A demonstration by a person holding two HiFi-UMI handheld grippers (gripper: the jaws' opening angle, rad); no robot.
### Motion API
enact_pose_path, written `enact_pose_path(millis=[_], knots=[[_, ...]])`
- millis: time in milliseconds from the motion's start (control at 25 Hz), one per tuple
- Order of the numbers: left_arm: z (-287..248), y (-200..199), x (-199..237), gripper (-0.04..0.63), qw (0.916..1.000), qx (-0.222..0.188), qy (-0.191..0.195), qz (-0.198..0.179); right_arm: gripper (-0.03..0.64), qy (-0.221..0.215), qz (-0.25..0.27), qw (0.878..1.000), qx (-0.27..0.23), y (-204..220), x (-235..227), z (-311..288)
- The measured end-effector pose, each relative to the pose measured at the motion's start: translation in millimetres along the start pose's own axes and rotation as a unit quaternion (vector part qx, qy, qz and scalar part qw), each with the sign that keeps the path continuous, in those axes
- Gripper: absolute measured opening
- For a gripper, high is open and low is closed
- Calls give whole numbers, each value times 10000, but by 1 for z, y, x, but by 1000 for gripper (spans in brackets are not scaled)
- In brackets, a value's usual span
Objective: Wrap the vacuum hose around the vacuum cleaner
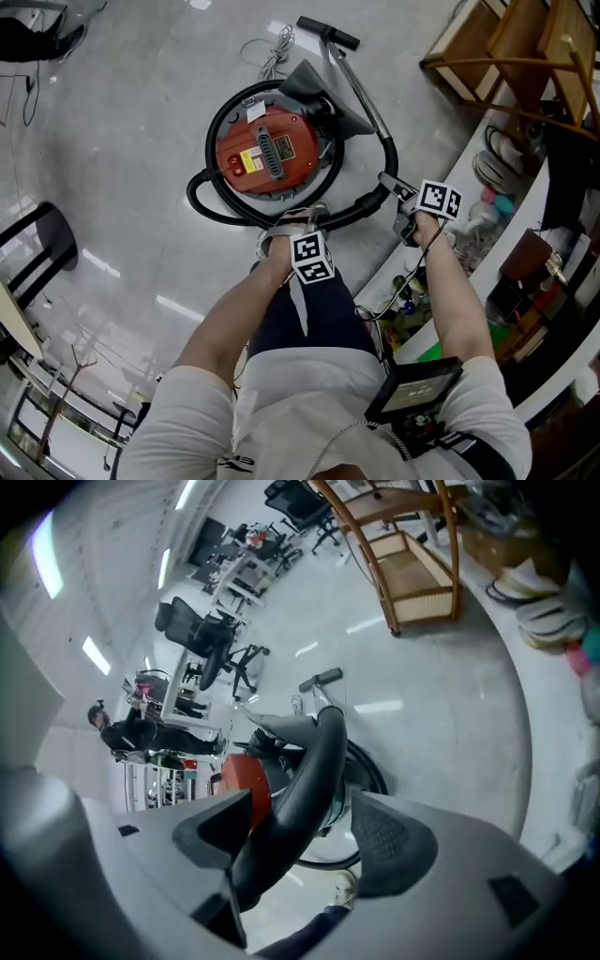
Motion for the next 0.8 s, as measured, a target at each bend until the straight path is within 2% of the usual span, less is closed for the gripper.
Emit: enact_pose_path(millis=[120,160,320,480,680,800], knots=[[2,-1,1,72,10000,-29,-15,20,304,-172,-317,9993,133,3,4,-9],[2,0,0,72,10000,-26,0,27,271,-158,-304,9992,195,1,7,-9],[-3,-2,-6,74,9999,78,76,-41,256,88,262,9992,276,-9,25,1],[-10,-17,2,74,9997,129,-83,-169,235,131,676,9974,-224,-29,51,19],[-4,-42,27,74,9992,-195,-322,-140,212,-276,508,9952,-794,-58,85,36],[6,-51,39,74,9982,-329,-480,-121,209,-463,612,9924,-963,-68,109,42]])
Point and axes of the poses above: the fingertips, and each gripper's own axes: z backward along the fingers, x to its left, y out of its underside, the point moved 4 cm from there along z, backward along the fingers, and after that the axes turned 8 degrees about -z, right-handed, at the moved point
